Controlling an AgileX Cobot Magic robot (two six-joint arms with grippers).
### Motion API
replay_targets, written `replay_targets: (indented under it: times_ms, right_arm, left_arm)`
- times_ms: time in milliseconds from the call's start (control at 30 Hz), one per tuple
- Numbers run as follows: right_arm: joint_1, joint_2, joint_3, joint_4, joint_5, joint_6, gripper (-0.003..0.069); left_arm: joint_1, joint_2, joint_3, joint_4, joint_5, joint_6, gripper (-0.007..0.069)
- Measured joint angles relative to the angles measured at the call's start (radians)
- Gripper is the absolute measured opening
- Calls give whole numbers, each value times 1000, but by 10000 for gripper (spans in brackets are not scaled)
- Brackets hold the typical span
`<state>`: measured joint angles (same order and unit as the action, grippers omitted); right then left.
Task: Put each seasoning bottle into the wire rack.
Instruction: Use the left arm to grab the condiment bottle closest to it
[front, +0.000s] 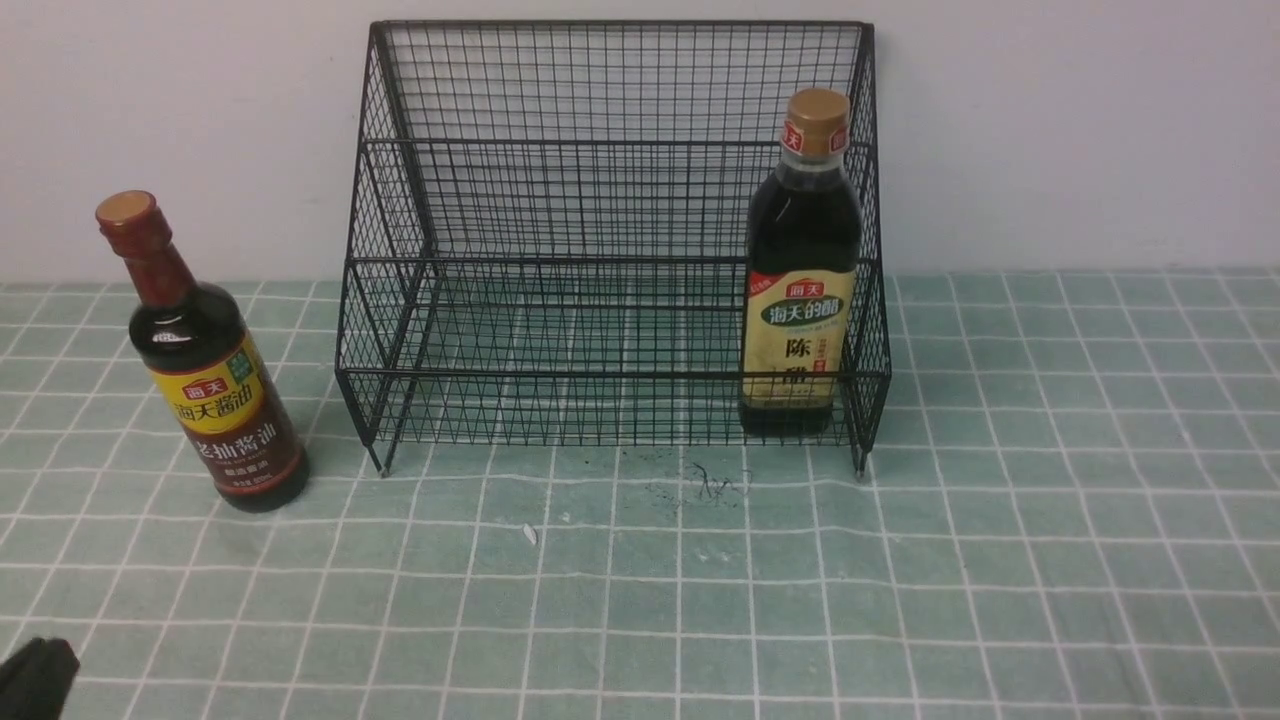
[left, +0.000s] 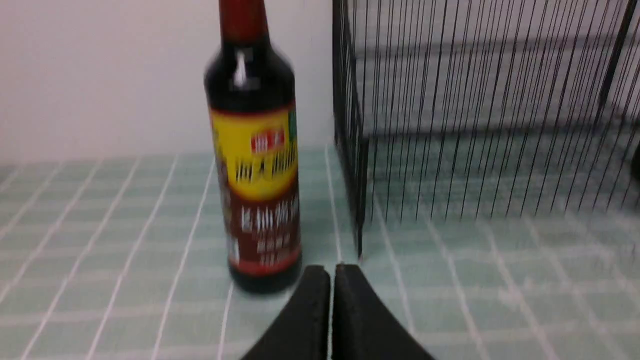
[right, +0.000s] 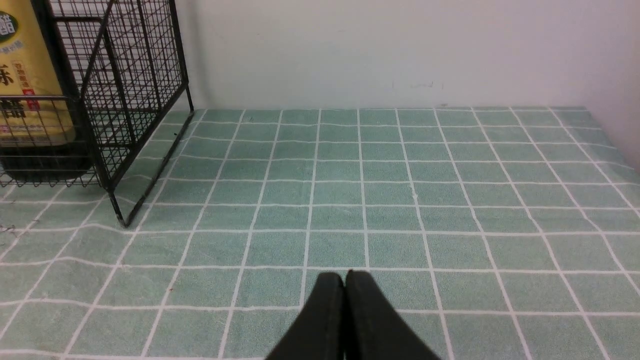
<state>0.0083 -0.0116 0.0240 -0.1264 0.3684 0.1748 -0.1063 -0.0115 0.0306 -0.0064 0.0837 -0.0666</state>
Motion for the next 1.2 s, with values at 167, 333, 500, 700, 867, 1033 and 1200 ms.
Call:
replay_targets:
  times_ms: [167,333,500,700,867,1033,1200]
  right_arm:
    - [0,0,0,0,0,0,-15]
    - [0,0,0,0,0,0,-15]
    - [0,0,0,0,0,0,-15]
    - [0,0,0,0,0,0,-15]
    - [0,0,0,0,0,0,-15]
    - [0,0,0,1,0,0,-15]
    - [0,0,0,1,0,0,-15]
  left_arm:
    - [0,0,0,-15,-283,0,-6]
    - [0,35,-35,-138,-534,24,-6]
    - [0,264,-169,-298,-534,159,6]
    - [0,583,-330,-396,-537,312,122]
    - [0,807,-421,-426,-609,342,285]
    - [0,1037,-532,-494,-730,343,536]
    - [0,1194,-619,-506,-743,319,591]
